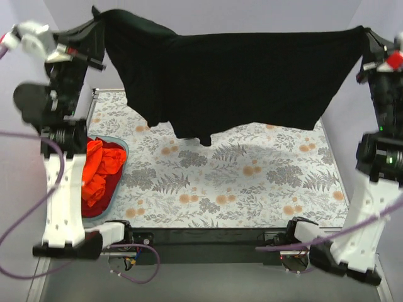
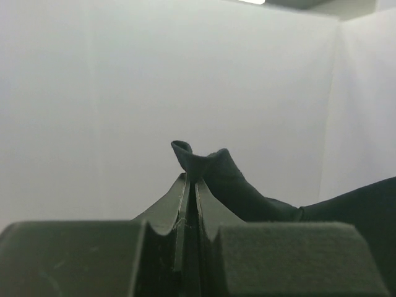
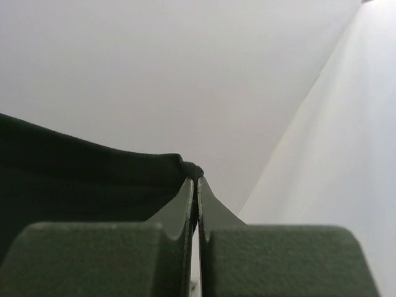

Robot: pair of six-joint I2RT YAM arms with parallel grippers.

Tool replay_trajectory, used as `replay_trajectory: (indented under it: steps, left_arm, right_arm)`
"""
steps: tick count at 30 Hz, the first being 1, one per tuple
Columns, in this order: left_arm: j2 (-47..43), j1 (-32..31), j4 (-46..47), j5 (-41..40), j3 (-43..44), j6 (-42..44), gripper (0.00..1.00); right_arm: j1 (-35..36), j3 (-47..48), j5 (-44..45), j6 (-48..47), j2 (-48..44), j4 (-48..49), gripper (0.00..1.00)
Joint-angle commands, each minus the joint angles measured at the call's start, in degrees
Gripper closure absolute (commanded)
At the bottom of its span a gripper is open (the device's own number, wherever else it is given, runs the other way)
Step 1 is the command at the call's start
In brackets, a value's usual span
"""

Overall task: Fold and stack the t-shirts
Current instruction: Flatten the tshirt out

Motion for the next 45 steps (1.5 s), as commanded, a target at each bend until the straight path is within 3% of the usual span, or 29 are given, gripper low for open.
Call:
replay_trajectory:
  steps: [1, 5, 10, 16, 20, 27, 31, 33, 37, 41, 45]
  left_arm:
    - [-14.51, 0.42, 9.50, 0.08, -8.97, 4.24, 1.00]
    - [-24.01, 0.42, 9.27, 0.44, -11.83, 7.68, 1.00]
    - [-31.22, 0.42, 6.18, -1.84, -11.57, 10.67, 1.00]
    - [-32.03, 0.42, 2.93, -4.48, -9.19, 13.57, 1.00]
    - [-31.76, 0.42, 0.56, -5.44, -12.26, 13.23, 1.00]
    - [-32.73, 0.42, -1.73, 3.77, -32.11, 8.83, 1.00]
    - [-31.50, 0.42, 1.42, 10.09, -45.81, 6.10, 1.00]
    - [-29.58, 0.33, 3.62, 10.64, -53.55, 6.19, 1.00]
    - [-15.56, 0.33, 12.29, 8.79, -61.04, 9.09, 1.00]
    - [0.95, -0.20, 19.26, 7.92, -59.74, 9.89, 1.00]
    - [14.44, -0.81, 21.82, 5.19, -52.80, 11.72, 1.00]
  right_arm:
    - [-0.08, -5.42, 6.05, -2.44, -11.70, 10.44, 0.99]
    - [-0.08, -14.55, 9.47, -3.59, -21.57, 15.72, 0.99]
    - [-0.08, -12.92, 14.05, -4.64, -26.33, 17.06, 0.99]
    - [0.01, -10.27, 13.10, -6.58, -25.64, 16.97, 0.99]
    - [0.01, -16.67, 9.86, -7.89, -26.25, 16.97, 0.99]
    - [-0.08, -40.22, 0.01, -12.02, -30.55, 16.88, 0.99]
    - [0.01, -53.31, -4.56, -14.65, -31.09, 17.06, 0.99]
    - [0.01, -60.67, -5.36, -15.10, -29.08, 19.68, 0.99]
    - [0.01, -68.53, -7.04, -16.77, -20.56, 24.78, 0.99]
    - [0.45, -69.61, -7.65, -17.83, -7.21, 30.50, 0.99]
    - [1.24, -64.08, -7.30, -18.80, 9.03, 32.35, 0.99]
